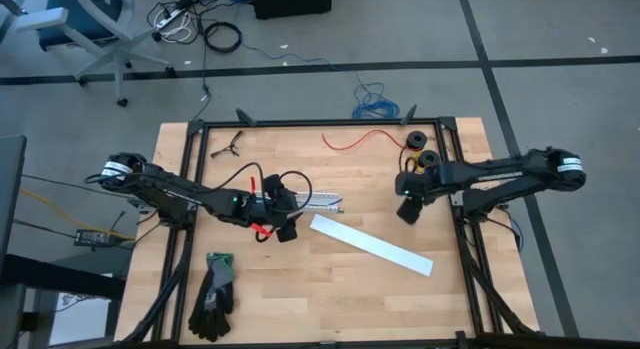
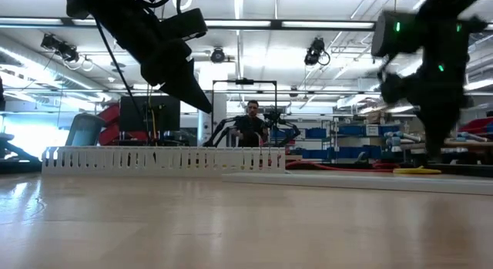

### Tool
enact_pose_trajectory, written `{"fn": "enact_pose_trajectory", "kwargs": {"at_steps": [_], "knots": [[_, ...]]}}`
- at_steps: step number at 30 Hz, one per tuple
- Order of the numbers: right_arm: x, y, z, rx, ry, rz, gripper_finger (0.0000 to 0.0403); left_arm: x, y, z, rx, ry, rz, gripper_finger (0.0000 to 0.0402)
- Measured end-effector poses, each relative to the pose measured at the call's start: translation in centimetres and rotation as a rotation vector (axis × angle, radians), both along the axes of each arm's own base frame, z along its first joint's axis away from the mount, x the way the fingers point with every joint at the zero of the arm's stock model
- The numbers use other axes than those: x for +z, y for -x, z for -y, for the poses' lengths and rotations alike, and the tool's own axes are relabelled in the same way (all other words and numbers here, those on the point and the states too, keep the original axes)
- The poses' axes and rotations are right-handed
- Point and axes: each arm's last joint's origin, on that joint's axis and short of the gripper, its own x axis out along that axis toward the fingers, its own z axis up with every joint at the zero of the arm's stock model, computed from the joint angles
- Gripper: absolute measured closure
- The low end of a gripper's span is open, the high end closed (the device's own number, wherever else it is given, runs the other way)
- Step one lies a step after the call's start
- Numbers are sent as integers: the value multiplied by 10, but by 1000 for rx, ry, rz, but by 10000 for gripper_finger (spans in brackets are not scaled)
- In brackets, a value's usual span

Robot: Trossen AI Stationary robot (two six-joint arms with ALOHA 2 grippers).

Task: Ziptie cables
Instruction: Close the cable duct

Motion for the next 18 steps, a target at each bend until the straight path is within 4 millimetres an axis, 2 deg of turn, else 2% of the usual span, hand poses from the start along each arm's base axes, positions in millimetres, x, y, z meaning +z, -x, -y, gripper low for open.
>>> {"fn": "enact_pose_trajectory", "kwargs": {"at_steps": [2, 4, 6, 8, 11, 14, 18], "knots": [[24, 0, -1, -49, 156, 63, 244, 0, 0, 0, 1, 1, -1, 106], [48, -2, -8, -72, 255, 198, 244, 0, 0, 0, 3, 3, -1, 106], [67, -6, -21, -51, 302, 368, 244, -1, 1, 0, 13, 14, -1, 106], [77, -9, -36, -16, 341, 507, 243, -1, 1, 0, 16, 17, -2, 106], [80, -15, -61, 25, 370, 629, 243, -1, 1, 0, 15, 16, -5, 106], [73, -27, -81, 49, 396, 674, 243, -1, 1, 0, 15, 14, -8, 106], [58, -47, -93, 94, 450, 665, 243, -1, 1, 0, 15, 14, -7, 106]]}}
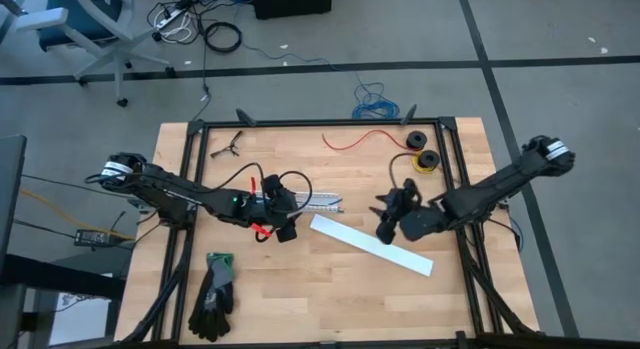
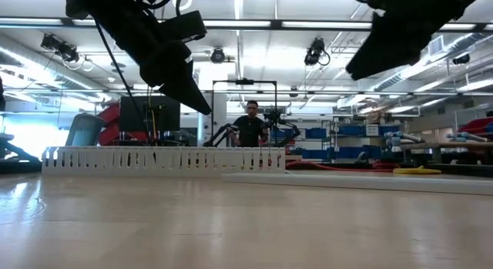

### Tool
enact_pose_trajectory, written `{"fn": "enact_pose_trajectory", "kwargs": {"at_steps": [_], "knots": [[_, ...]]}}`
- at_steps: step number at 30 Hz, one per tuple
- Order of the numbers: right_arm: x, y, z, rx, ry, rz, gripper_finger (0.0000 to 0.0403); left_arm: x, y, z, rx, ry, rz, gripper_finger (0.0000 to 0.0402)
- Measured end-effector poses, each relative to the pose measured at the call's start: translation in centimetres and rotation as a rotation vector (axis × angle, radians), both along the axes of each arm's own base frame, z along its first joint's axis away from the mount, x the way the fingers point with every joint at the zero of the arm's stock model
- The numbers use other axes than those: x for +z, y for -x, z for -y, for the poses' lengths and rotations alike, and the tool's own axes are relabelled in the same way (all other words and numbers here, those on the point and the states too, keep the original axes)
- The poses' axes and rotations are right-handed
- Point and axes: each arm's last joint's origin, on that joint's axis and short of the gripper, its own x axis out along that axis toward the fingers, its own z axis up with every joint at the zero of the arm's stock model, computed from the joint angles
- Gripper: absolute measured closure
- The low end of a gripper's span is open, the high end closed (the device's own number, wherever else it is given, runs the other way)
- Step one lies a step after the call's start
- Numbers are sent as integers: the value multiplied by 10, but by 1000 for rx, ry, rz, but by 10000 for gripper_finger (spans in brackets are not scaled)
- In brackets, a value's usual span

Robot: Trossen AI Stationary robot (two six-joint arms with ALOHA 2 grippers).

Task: Ziptie cables
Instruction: Close the cable duct

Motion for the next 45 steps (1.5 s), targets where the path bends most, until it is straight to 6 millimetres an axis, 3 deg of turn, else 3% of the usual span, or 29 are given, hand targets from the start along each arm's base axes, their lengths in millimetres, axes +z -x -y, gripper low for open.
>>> {"fn": "enact_pose_trajectory", "kwargs": {"at_steps": [7, 12, 20, 25, 32, 40, 45], "knots": [[-21, -40, -18, 51, -40, 107, 243, 0, 0, 0, 7, 8, 11, 106], [-39, -65, -15, 92, 96, 97, 243, 0, 0, 0, 14, 17, 16, 106], [-67, -85, -13, 145, 106, 72, 245, -1, 1, 0, 14, 13, -1, 106], [-70, -87, -7, 133, 115, 50, 235, -1, 1, 0, 14, 11, -12, 106], [-77, -83, -7, 163, 123, -36, 173, -1, 2, 0, 14, 11, -13, 106], [-83, -79, -11, 256, 51, -109, 72, -1, 1, 0, 15, 12, -11, 106], [-87, -79, -5, 290, -17, -152, 31, -1, 1, 0, 15, 13, -5, 106]]}}
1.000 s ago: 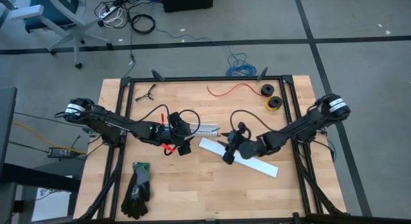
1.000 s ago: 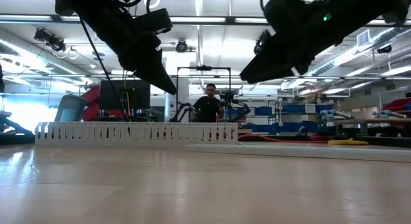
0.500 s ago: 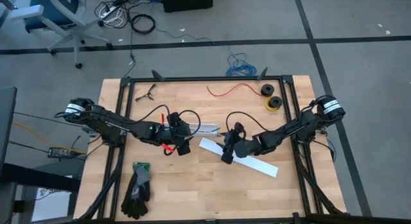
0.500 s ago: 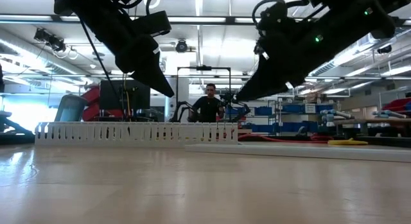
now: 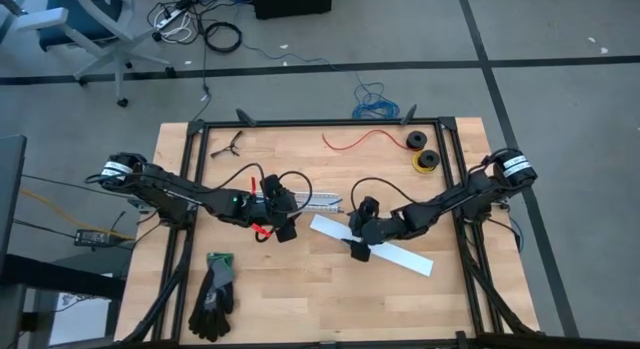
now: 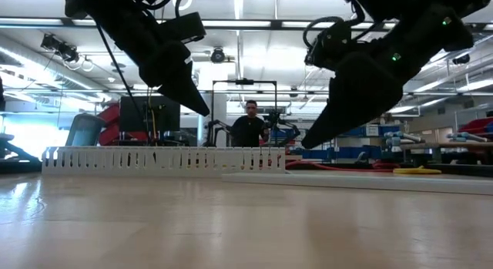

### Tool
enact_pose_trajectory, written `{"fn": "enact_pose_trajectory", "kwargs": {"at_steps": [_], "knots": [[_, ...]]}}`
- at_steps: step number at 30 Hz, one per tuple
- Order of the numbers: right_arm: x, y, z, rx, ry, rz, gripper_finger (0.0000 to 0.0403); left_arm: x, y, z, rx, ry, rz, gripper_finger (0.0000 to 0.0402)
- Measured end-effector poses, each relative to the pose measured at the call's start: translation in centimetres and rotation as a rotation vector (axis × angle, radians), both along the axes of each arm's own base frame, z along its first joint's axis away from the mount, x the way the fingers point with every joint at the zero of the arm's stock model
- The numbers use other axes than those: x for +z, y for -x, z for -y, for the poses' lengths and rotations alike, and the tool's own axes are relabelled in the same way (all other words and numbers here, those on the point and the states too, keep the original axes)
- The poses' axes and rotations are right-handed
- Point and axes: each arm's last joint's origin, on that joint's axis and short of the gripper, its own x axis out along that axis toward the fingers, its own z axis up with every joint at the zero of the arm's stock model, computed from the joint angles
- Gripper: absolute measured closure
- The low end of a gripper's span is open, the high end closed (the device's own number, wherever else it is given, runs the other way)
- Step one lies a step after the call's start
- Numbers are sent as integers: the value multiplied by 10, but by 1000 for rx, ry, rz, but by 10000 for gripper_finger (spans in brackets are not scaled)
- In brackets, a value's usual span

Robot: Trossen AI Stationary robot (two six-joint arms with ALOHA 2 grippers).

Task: Ziptie cables
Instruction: Close the cable duct

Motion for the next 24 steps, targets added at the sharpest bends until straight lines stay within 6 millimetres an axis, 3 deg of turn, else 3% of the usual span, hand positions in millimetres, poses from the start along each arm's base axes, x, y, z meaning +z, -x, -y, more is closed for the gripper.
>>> {"fn": "enact_pose_trajectory", "kwargs": {"at_steps": [12, 24], "knots": [[-33, -17, 3, -55, -27, 10, 42, 0, 0, 0, 0, 2, 7, 106], [-46, -39, 6, -36, -28, -29, 67, 1, -1, 0, 4, 8, 22, 106]]}}
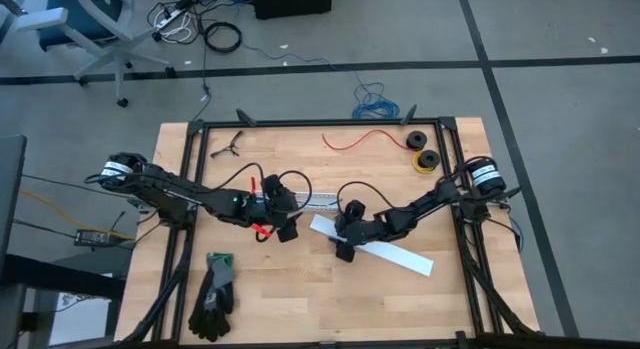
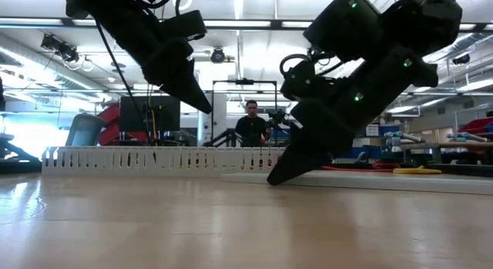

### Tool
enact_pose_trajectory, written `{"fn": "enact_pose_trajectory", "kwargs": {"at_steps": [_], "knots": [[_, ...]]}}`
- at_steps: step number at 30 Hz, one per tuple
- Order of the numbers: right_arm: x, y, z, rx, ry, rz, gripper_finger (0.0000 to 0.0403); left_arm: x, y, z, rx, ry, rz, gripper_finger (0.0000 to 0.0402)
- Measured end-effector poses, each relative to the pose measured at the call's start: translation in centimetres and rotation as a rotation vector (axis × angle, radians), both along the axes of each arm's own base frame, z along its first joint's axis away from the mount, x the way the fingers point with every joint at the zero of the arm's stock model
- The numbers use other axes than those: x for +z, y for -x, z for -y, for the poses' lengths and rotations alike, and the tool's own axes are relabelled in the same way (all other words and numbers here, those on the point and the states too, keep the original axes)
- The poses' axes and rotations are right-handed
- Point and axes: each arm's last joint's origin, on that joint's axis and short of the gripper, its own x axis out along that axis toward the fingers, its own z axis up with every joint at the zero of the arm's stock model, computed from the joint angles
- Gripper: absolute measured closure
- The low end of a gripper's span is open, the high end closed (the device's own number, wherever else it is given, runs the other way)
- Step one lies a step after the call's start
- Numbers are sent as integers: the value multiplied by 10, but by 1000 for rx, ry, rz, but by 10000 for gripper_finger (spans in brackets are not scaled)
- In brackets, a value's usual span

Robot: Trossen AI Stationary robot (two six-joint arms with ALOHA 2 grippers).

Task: Ziptie cables
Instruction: Close the cable duct

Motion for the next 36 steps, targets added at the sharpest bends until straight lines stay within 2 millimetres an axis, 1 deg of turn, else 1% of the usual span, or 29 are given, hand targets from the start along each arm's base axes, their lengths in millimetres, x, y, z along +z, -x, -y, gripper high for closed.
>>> {"fn": "enact_pose_trajectory", "kwargs": {"at_steps": [3, 14, 17, 25, 29, 34, 36], "knots": [[-2, 0, 0, 2, -5, -7, 81, 0, 0, 0, 0, 1, 5, 106], [-2, 0, 0, 9, -9, -10, 165, 0, 0, 0, 0, 1, 4, 106], [-2, 0, 0, 9, -9, -10, 179, 0, 0, 0, 0, 1, 4, 106], [-3, 0, 0, 7, -7, -12, 171, 0, 0, 0, 0, 1, 4, 106], [0, 1, 0, 19, -8, -12, 180, 0, 0, 0, 0, 1, 4, 106], [13, 3, -1, 59, -16, 5, 181, 0, 0, 0, -4, -5, 0, 106], [24, 4, -1, 79, -22, 36, 178, 0, 0, 0, -18, -19, -9, 106]]}}
